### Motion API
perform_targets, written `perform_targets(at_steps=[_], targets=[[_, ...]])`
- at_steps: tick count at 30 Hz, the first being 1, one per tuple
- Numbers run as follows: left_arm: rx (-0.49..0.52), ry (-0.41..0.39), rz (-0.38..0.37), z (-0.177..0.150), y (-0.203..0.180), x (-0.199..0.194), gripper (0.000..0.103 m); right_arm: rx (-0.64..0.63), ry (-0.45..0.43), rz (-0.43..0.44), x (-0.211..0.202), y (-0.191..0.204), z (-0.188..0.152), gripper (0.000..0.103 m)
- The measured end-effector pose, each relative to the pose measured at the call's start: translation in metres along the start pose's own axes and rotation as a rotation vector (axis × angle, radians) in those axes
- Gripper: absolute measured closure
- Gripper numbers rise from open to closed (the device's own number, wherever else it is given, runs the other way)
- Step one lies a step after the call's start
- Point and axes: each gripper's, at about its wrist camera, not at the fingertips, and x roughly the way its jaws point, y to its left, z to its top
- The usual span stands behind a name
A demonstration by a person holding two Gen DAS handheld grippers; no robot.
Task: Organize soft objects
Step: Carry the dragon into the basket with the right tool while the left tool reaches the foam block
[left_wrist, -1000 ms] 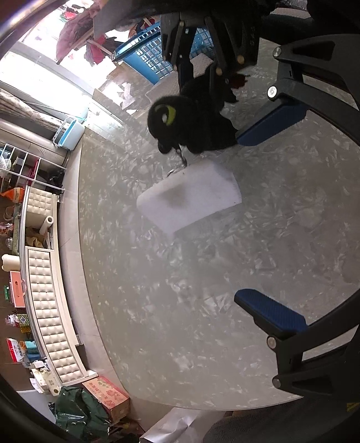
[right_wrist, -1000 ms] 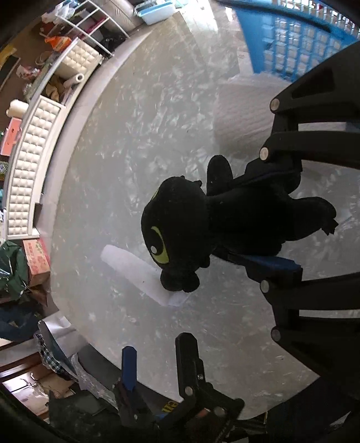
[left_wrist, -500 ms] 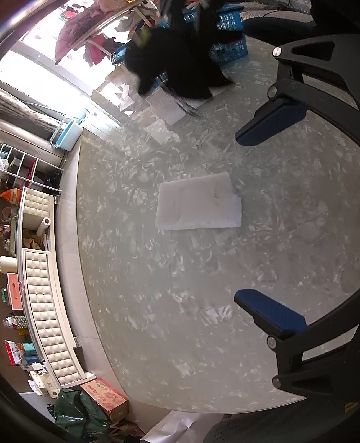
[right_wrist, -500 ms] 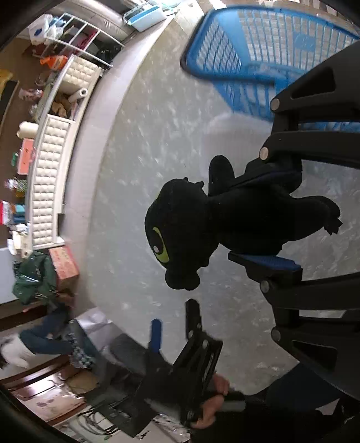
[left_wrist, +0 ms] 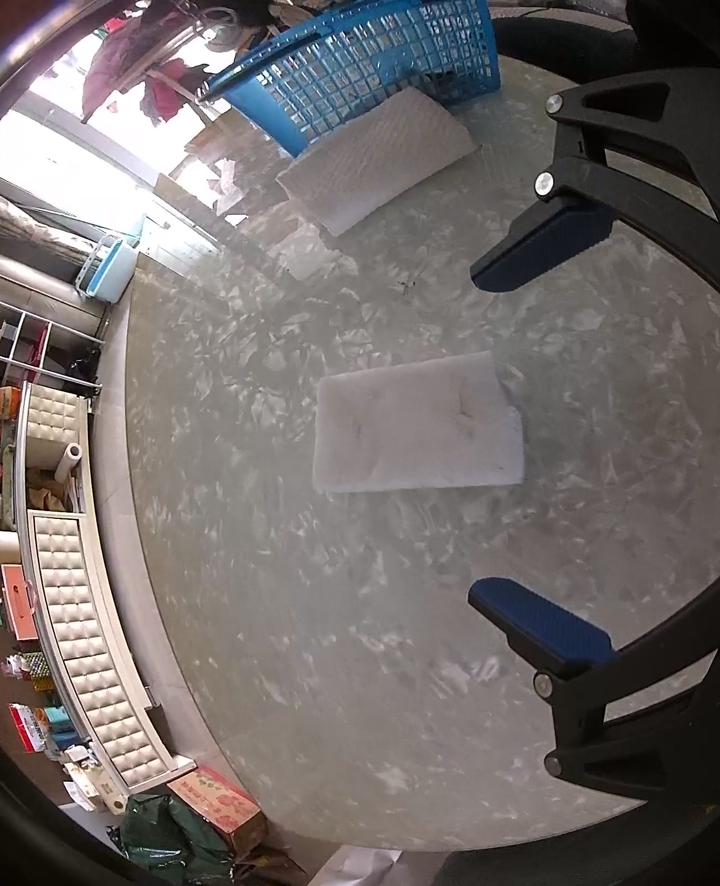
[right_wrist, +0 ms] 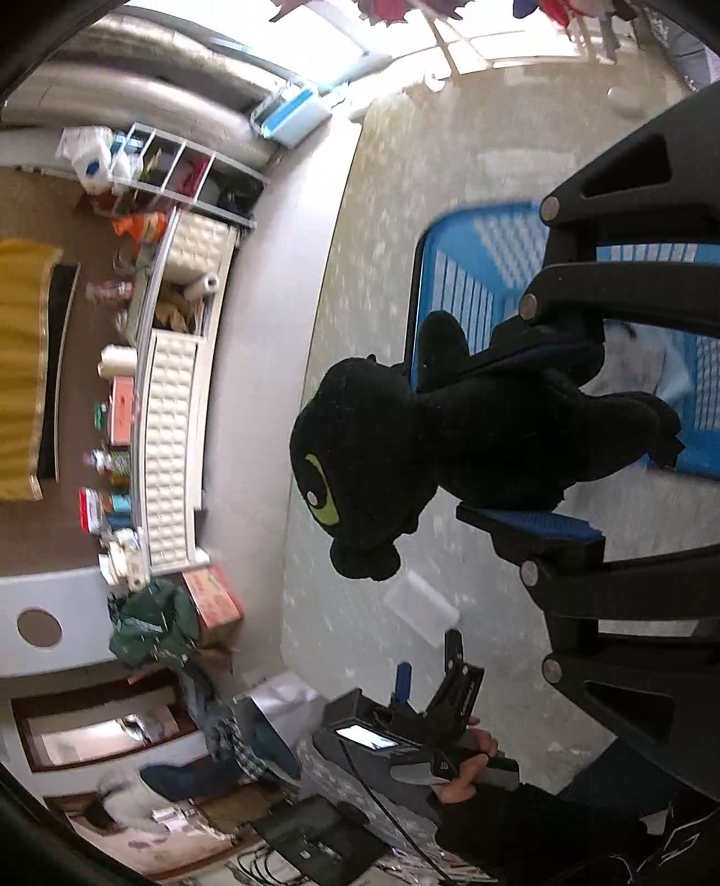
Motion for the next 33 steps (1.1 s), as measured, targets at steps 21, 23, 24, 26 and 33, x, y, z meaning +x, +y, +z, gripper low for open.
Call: perform_targets(at_steps=[21,23,24,26,33], targets=[[-0.012,0.034,0.055,0.036,-0.014,0.050,0.000,0.122,0.209,-0.094,0.066,-0.069,-0.051,0.061],[-0.012,0.036,0.071,0.041,-0.013,0.054,0.000,0.119,0.237,-0.094,0.077,-0.070,-0.052,0.061],[-0.011,0.036,0.083,0.042,-0.014,0.055,0.000,0.116,0.248,-0.094,0.080,-0.071,-0.053,0.061],[-0.014,0.033,0.101,0.045,-0.012,0.056,0.000,0.112,0.264,-0.088,0.085,-0.069,-0.054,0.061],[0.024,0.054,0.146,0.044,-0.019,0.061,0.005,0.107,0.291,-0.099,0.093,-0.069,-0.052,0.060]])
